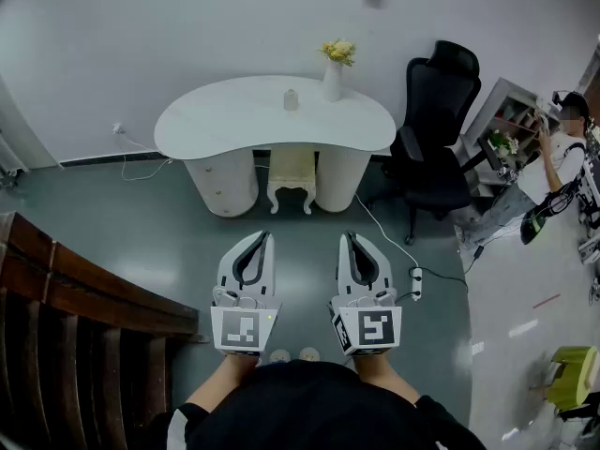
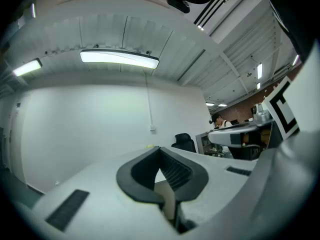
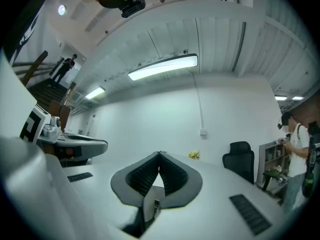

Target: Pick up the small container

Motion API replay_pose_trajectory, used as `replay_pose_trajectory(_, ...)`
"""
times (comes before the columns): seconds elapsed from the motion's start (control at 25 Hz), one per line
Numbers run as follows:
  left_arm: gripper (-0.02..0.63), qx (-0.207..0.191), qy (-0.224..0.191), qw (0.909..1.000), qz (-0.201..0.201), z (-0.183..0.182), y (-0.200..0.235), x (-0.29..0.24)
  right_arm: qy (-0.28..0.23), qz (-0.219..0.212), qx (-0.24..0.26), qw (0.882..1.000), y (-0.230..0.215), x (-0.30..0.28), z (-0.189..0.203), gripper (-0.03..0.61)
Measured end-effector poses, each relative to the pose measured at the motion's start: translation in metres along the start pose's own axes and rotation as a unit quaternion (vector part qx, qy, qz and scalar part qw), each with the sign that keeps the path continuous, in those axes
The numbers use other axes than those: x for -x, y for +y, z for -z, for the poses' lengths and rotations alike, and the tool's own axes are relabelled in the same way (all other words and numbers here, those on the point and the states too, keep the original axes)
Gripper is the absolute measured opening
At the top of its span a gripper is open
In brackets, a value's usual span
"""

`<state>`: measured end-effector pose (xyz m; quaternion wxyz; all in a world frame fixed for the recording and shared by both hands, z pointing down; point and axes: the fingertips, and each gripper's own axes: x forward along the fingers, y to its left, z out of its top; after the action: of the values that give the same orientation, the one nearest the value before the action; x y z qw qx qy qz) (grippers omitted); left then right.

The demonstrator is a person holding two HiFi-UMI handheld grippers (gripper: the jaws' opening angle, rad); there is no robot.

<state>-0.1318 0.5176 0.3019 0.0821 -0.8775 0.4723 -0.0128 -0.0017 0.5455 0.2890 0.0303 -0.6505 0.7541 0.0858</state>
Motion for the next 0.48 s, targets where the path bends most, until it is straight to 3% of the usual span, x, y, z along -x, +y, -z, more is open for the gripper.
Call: replay_pose_trajectory(0.48,0.008,0.006,-0.002,1.0,-0.001,0.007,0.017,-0.014,0.0,0.003,0.001,1.0,0.005,-0.022,0.006,0.021)
